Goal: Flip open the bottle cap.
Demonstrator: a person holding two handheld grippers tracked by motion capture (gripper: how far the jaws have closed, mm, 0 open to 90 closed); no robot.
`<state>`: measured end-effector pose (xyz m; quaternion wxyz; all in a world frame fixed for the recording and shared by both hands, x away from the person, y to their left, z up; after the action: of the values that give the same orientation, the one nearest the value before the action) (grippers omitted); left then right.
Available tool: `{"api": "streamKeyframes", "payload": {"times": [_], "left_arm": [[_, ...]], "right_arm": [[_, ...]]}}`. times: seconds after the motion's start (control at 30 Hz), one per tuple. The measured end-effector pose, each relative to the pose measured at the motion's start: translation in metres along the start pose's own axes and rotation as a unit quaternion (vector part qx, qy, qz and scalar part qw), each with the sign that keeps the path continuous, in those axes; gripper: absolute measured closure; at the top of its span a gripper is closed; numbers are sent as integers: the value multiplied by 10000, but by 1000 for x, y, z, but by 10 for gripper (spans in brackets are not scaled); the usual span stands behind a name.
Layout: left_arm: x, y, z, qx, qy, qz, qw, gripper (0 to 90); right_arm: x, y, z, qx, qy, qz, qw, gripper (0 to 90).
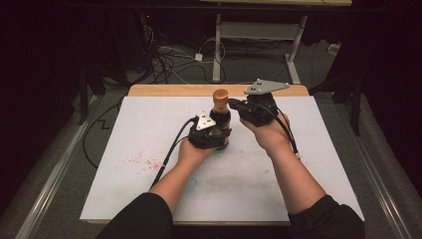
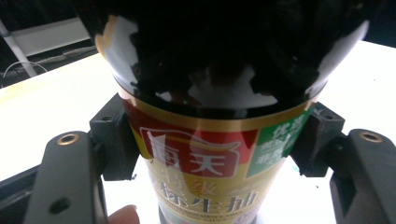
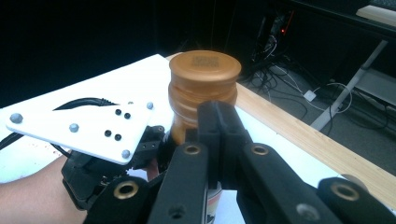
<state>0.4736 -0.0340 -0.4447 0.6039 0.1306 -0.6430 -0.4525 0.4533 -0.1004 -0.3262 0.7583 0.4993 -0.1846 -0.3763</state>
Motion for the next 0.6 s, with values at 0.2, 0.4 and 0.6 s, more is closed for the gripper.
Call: {"api": "streamKeyframes", "payload": {"times": [0.2,0.4,0.6], "left_arm": [[0,0,0,18,36,28,10000,285],[0,0,0,12,26,-11,10000,286],[0,0,0,13,27,-11,10000,286]], "right_arm": [[-1,1,-2,-96,-5,37,9999,900],[-2,4,-2,-112,9,40,9999,900],[-2,5,-2,-116,13,4,9999,900]]}}
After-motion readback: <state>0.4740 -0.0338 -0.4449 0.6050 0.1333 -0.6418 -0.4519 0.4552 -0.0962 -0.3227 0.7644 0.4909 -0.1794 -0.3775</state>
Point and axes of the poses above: each handheld gripper's, and its own axes: z roughly backward along the jaws, y roughly out of its top, x roughly to its right, the point moved 5 cm from there along -z, roughly forward along the jaws, and after that the axes turned 14 degrees about -z, right-handed, at the moved point
